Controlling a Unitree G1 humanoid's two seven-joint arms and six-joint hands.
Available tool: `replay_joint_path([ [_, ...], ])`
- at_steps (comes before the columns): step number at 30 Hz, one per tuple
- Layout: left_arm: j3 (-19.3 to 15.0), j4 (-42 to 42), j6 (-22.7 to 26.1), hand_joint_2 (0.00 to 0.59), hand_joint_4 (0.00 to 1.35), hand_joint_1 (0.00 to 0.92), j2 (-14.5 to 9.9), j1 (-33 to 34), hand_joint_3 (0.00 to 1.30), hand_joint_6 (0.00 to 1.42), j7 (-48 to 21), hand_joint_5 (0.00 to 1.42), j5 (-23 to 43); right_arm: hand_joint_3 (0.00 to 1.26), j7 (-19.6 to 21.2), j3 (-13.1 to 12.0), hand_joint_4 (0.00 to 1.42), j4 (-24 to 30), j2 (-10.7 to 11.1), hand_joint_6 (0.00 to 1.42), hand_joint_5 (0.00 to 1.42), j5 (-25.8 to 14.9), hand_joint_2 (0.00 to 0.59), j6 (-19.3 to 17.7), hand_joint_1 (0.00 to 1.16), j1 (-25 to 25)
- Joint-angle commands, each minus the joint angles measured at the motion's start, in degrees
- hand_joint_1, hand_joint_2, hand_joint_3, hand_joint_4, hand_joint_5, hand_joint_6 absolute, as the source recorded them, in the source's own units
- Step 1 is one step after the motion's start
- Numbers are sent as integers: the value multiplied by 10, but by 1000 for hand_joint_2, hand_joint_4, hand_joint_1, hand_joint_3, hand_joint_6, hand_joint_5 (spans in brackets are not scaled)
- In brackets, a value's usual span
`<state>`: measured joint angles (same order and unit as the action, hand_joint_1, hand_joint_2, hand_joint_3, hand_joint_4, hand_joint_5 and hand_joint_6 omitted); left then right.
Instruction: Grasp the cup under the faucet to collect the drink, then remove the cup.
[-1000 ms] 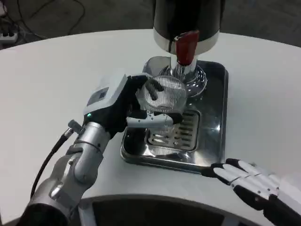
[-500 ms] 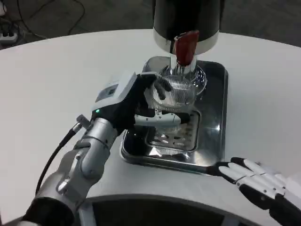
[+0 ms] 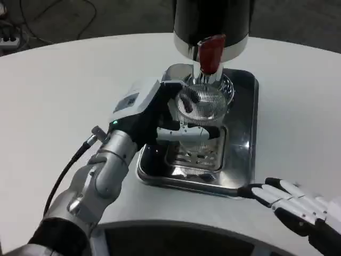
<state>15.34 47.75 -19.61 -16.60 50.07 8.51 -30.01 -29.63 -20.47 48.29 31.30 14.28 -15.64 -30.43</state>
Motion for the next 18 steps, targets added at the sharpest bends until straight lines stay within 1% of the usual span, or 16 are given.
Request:
replay_joint_path([
  [1, 9, 7, -7, 50, 797, 617, -3, -4, 704, 991, -13, 989, 0, 95, 3, 0, 61, 0, -4, 0, 0, -5, 422, -8, 339, 0],
  [6, 10, 6, -8, 44, 793, 610, -7, -4, 703, 978, -18, 977, 4, 95, 3, 1, 61, 1, -5, 0, 0, -5, 422, -8, 339, 0],
  [11, 9, -3, -7, 38, 742, 615, -9, -11, 687, 946, -8, 955, 1, 95, 4, 2, 61, 0, -6, 0, 0, -4, 422, -8, 339, 2],
  [13, 8, -9, -5, 31, 706, 609, -10, -14, 651, 908, 2, 915, -2, 95, 5, 4, 61, -1, -7, 0, 0, -3, 422, -8, 339, 3],
  [14, 7, -13, -4, 37, 681, 603, -10, -16, 625, 894, 6, 898, -3, 95, 5, 4, 61, 0, -8, 0, 0, -3, 422, -8, 339, 3],
  [16, 7, -18, -4, 62, 565, 557, -11, -18, 512, 816, 7, 781, -4, 95, 5, 4, 61, 0, -9, 0, 0, -3, 422, -7, 339, 3],
  [17, 7, -19, -4, 87, 505, 496, -12, -18, 435, 759, 3, 738, -4, 95, 5, 4, 61, 0, -10, 0, 0, -3, 422, -7, 339, 3],
  [18, 8, -19, -4, 101, 480, 425, -13, -18, 378, 722, -2, 719, -2, 95, 5, 3, 61, 0, -10, 0, 0, -3, 422, -7, 339, 3],
])
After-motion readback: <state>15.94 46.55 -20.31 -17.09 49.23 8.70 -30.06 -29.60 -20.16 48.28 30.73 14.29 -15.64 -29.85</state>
